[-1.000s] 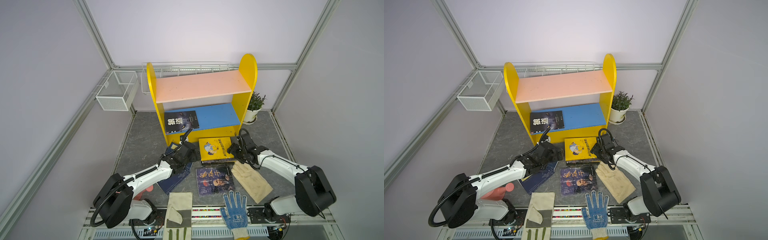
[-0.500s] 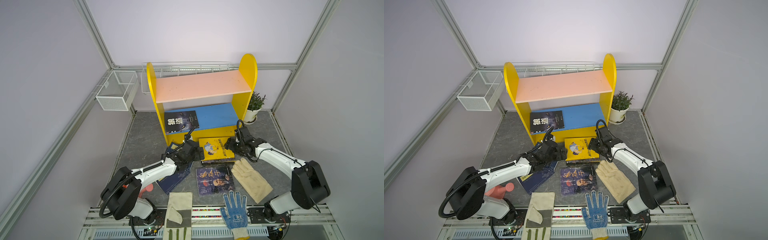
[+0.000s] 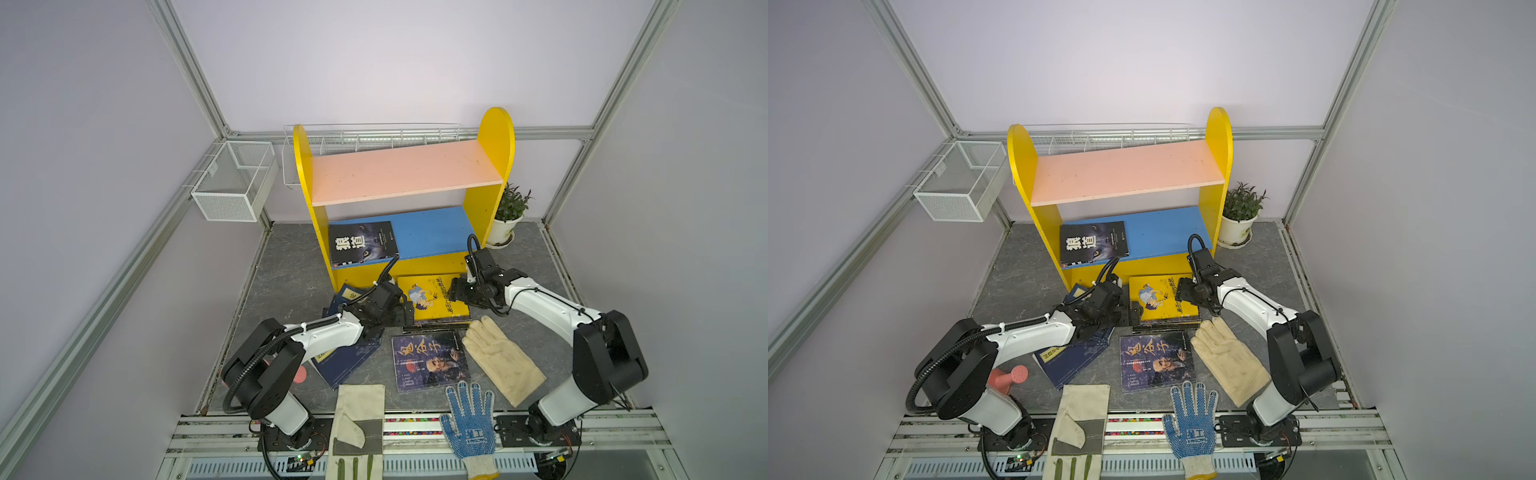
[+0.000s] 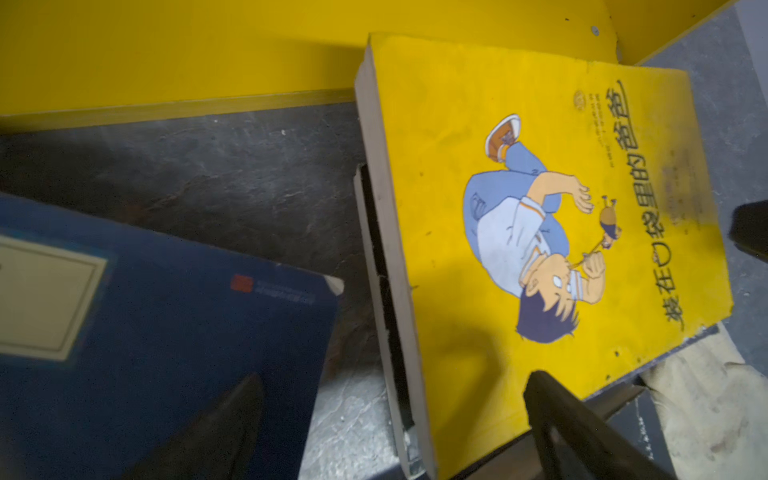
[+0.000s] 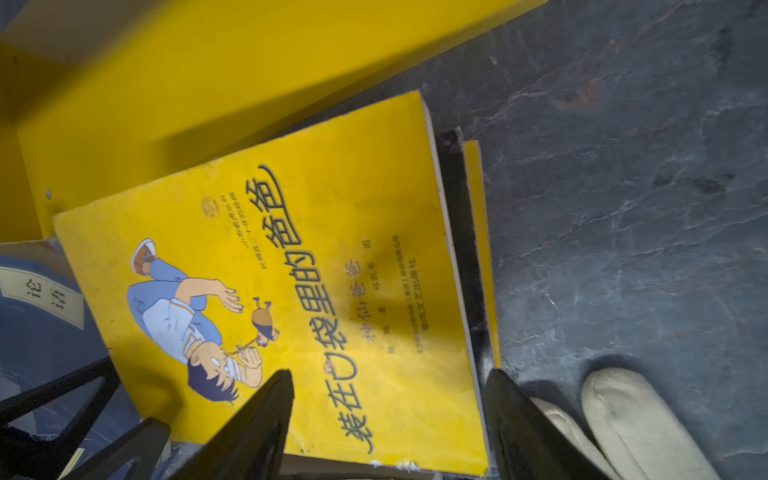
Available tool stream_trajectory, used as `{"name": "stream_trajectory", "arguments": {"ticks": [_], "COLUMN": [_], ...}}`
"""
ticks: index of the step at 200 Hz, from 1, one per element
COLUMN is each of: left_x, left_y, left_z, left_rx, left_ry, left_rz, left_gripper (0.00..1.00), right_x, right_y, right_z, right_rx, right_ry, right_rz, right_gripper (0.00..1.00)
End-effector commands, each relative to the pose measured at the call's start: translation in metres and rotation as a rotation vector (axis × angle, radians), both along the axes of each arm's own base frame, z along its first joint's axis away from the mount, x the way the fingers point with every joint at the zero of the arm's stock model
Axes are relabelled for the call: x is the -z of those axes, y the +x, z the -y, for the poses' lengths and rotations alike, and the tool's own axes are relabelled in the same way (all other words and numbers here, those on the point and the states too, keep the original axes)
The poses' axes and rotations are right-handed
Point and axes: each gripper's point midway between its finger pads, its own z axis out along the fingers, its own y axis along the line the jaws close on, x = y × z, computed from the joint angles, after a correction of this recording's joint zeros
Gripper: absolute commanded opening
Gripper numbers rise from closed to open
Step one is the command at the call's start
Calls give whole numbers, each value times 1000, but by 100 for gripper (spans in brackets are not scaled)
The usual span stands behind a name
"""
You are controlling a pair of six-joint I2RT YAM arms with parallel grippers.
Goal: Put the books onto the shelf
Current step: 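Grasp the yellow cartoon book edge with the right gripper and lift it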
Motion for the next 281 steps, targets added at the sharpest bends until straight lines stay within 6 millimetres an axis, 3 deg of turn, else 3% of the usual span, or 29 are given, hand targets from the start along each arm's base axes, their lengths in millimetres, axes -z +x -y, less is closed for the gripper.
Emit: {"name": "stream_trajectory", "arguments": {"ticks": [1, 90, 139, 185, 281], "left_x": [-7, 10, 18, 0, -41], "left_y": [5, 3, 0, -4, -15], "left_z": [16, 26, 28, 23, 36], "left_rx": [47, 91, 112, 117, 225], "left_ry": [-30, -15, -10, -64, -224], "left_rz": [10, -40, -58, 0, 107], "left_gripper": [99, 99, 99, 96, 70], "right_x": [6, 23, 26, 13, 13], "right_y": [-5, -8, -8, -12, -9], "right_z": [6, -16, -43, -76, -82], "right_rx": [-35, -177, -285, -419, -422], "right_ry": [-38, 14, 109, 183, 205], "right_rz": [-13, -68, -91, -54, -57], "right_gripper": [75, 73, 71, 71, 71]}}
